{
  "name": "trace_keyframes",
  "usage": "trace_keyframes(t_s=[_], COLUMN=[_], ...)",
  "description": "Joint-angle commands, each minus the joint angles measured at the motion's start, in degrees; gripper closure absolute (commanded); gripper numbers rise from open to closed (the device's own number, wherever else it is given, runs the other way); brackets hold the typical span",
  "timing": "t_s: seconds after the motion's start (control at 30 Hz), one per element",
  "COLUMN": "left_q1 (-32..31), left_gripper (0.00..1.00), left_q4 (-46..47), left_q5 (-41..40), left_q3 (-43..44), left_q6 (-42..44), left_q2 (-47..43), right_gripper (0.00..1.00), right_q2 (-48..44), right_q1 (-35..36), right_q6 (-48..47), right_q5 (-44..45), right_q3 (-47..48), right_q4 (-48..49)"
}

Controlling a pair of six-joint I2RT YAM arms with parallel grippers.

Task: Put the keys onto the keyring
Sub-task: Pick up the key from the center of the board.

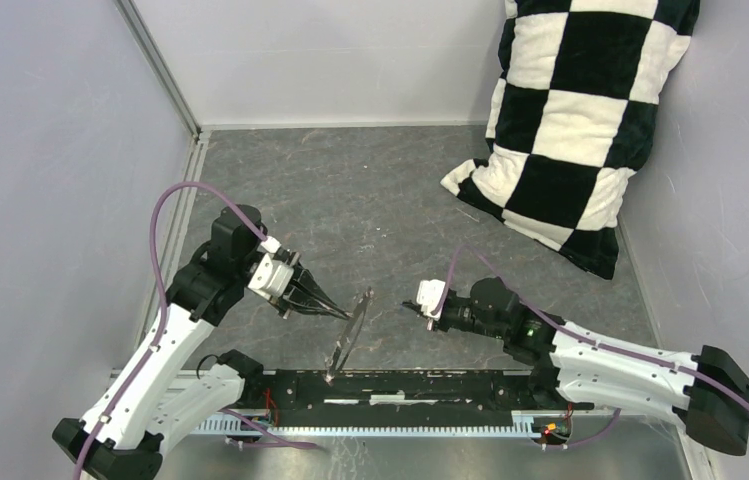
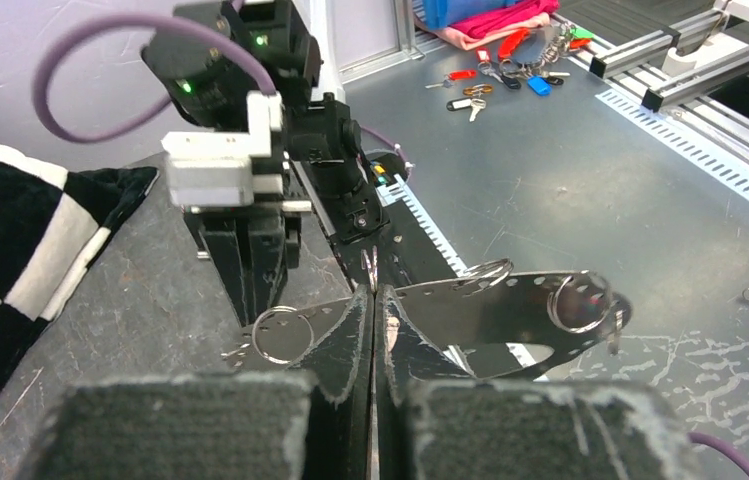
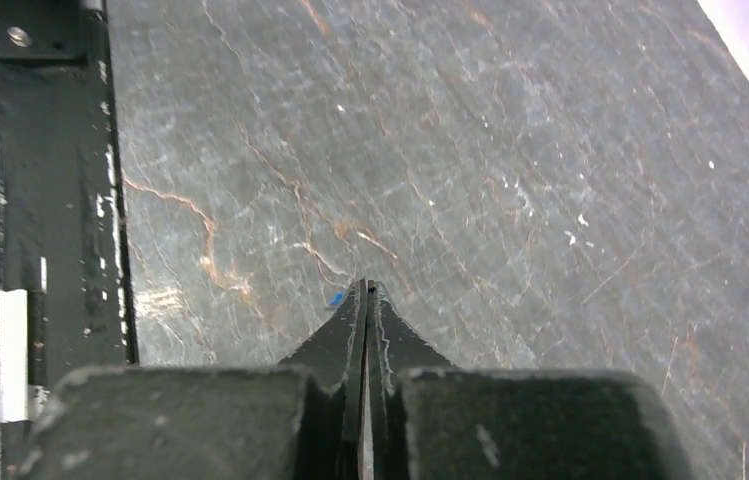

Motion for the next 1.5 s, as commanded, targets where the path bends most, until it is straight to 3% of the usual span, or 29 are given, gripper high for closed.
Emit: trace_keyframes(t_s=[0.0,0.3,0.57,0.9,1.2,1.47], left_q1=[0.3,0.3,0.6,0.4,-0.7,-1.0], left_gripper=[0.98,0.98,0.98,0.98,0.98,0.98], left_q4=[0.0,0.1,0.0,-0.2,-0.2,-8.6], left_q5=[2.8,4.0,7.0,7.3,7.3,7.2], left_q3=[-1.1,-2.4,2.5,14.2,20.7,25.4], left_q6=[4.3,5.4,5.0,-0.7,-3.4,3.2], left_q2=[-1.2,-1.2,1.8,8.9,12.6,15.8], right_gripper=[1.0,0.99,0.99,0.99,0.99,0.99], right_q2=[-1.7,-2.0,1.8,3.1,1.3,0.9], right_q1=[-0.2,-0.2,-0.2,-0.1,-0.1,-0.1], right_q6=[-0.8,-4.5,-8.9,-18.9,-18.5,-16.9], right_q5=[-4.6,-11.4,-21.9,-23.3,-23.7,-25.7], right_q3=[7.8,27.4,40.1,44.1,40.9,38.8], right_q4=[-8.4,-25.8,-31.6,-29.5,-16.1,-10.8])
